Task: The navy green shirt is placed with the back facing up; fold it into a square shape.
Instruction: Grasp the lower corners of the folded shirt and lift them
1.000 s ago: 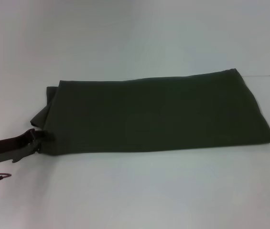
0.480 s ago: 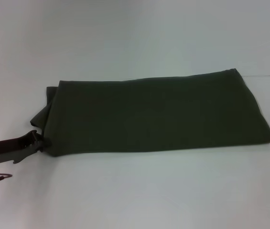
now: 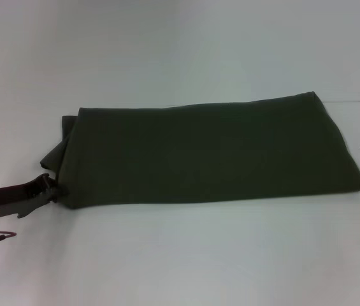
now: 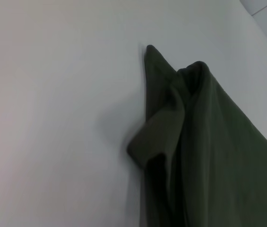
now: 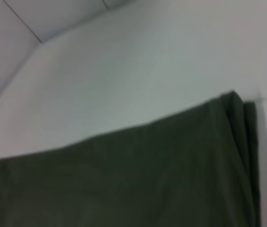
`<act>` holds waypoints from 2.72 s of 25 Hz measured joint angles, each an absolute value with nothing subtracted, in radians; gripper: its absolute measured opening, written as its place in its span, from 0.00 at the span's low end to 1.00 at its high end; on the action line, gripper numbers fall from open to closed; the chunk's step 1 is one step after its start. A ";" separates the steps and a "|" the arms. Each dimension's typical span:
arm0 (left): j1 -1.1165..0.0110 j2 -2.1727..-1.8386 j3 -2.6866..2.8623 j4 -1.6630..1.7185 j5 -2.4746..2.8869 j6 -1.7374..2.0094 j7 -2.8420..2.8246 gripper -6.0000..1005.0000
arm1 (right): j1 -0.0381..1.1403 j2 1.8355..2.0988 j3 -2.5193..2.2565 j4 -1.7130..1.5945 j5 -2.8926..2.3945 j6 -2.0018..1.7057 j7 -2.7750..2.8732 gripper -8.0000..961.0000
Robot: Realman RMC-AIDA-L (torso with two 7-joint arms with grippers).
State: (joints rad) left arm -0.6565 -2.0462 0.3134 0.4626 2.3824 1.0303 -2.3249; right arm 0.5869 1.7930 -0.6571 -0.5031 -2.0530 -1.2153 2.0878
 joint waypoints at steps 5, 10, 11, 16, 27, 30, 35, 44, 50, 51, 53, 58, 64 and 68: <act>-0.657 -2.046 0.313 0.461 2.382 1.031 -2.324 0.01 | 0.633 1.792 -0.668 -0.499 -2.180 -1.168 2.192 0.69; -0.657 -2.046 0.313 0.460 2.382 1.032 -2.323 0.01 | 0.662 1.796 -0.672 -0.492 -2.279 -1.099 2.262 0.68; -0.656 -2.046 0.314 0.460 2.382 1.032 -2.322 0.01 | 0.669 1.796 -0.673 -0.492 -2.303 -1.090 2.275 0.68; -0.656 -2.046 0.315 0.461 2.382 1.033 -2.320 0.01 | 0.706 1.798 -0.674 -0.479 -2.390 -1.075 2.318 0.67; -0.656 -2.048 0.314 0.465 2.382 1.040 -2.316 0.01 | 0.751 1.813 -0.723 -0.403 -2.400 -1.009 2.322 0.66; -0.657 -2.048 0.314 0.467 2.382 1.045 -2.316 0.01 | 0.754 1.819 -0.728 -0.398 -2.401 -1.008 2.321 0.65; -0.657 -2.048 0.314 0.468 2.382 1.045 -2.316 0.01 | 0.753 1.829 -0.736 -0.397 -2.402 -1.004 2.316 0.64; -0.651 -2.049 0.311 0.467 2.378 1.044 -2.307 0.01 | 0.749 1.858 -0.736 -0.397 -2.402 -0.962 2.294 0.63; -0.652 -2.049 0.308 0.468 2.376 1.044 -2.304 0.01 | 0.752 1.864 -0.736 -0.387 -2.401 -0.948 2.283 0.62; -0.652 -2.049 0.308 0.467 2.376 1.044 -2.304 0.01 | 0.753 1.864 -0.736 -0.383 -2.401 -0.943 2.282 0.62; -0.654 -2.049 0.308 0.467 2.376 1.044 -2.304 0.01 | 0.755 1.865 -0.736 -0.376 -2.401 -0.934 2.281 0.61; -0.655 -2.048 0.309 0.467 2.376 1.042 -2.304 0.01 | 0.755 1.865 -0.743 -0.369 -2.402 -0.929 2.282 0.53; -0.657 -2.048 0.308 0.466 2.376 1.041 -2.304 0.01 | 0.751 1.865 -0.744 -0.369 -2.402 -0.926 2.283 0.45; -0.657 -2.048 0.308 0.465 2.376 1.040 -2.304 0.01 | 0.751 1.866 -0.744 -0.368 -2.402 -0.926 2.279 0.44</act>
